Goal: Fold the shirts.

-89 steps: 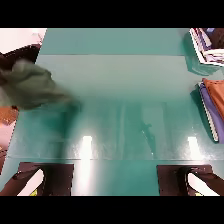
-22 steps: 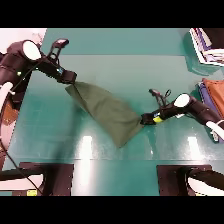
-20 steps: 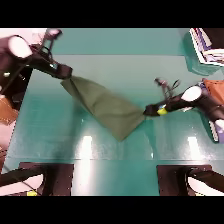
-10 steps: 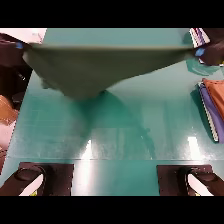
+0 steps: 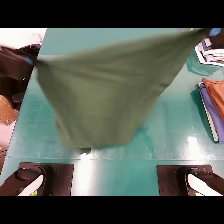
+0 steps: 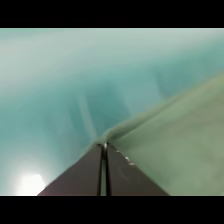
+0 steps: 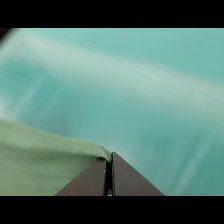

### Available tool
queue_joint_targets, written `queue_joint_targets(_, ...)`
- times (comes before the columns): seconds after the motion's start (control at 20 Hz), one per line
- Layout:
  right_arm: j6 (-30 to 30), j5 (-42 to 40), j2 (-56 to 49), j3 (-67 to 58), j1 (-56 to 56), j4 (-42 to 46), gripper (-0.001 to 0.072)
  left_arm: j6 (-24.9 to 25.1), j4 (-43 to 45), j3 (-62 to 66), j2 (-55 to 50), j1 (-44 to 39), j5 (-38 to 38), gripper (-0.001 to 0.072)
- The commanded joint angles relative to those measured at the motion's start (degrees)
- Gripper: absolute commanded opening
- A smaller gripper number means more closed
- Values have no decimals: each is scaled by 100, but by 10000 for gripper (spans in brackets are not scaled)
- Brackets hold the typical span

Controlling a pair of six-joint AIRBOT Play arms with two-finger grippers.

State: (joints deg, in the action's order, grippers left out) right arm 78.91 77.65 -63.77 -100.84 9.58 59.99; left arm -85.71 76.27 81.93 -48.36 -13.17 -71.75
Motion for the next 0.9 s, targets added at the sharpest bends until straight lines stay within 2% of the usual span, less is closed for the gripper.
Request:
queue_joint_targets(0.0, 240, 605, -651, 374, 520, 1043, 17, -138, -81, -1506, -352, -776, 79, 27)
queue_joint_targets(0.1, 321, 627, -800, 933, 691, 1408, 17, -144, -310, -2618, -555, -1405, 468, 28)
queue_joint_targets(0.2, 321, 509, -850, 1436, 710, 1401, 17, -131, -756, -3442, -765, -1862, 979, 28)
queue_joint_targets(0.35, 323, 411, -850, 1939, 704, 1399, 17, -131, -1228, -3954, -931, -2122, 1384, 30)
queue_joint_targets(0.4, 323, 372, -850, 2044, 706, 1397, 17, -129, -1248, -3943, -931, -2120, 1421, 66)
queue_joint_targets(0.45, 323, 332, -850, 2118, 706, 1394, 17, -129, -1246, -3884, -931, -2120, 1458, 325)
queue_joint_targets(0.5, 323, 302, -850, 2166, 706, 1392, 17, -127, -1235, -3775, -931, -2120, 1495, 506)
queue_joint_targets(0.65, 323, 225, -848, 2210, 706, 1346, 17, -87, -702, -3047, -931, -1917, 1327, 506)
queue_joint_targets(0.85, 323, 203, -839, 2212, 706, 1349, 17, -76, -243, -2166, -931, -374, 1283, 506)
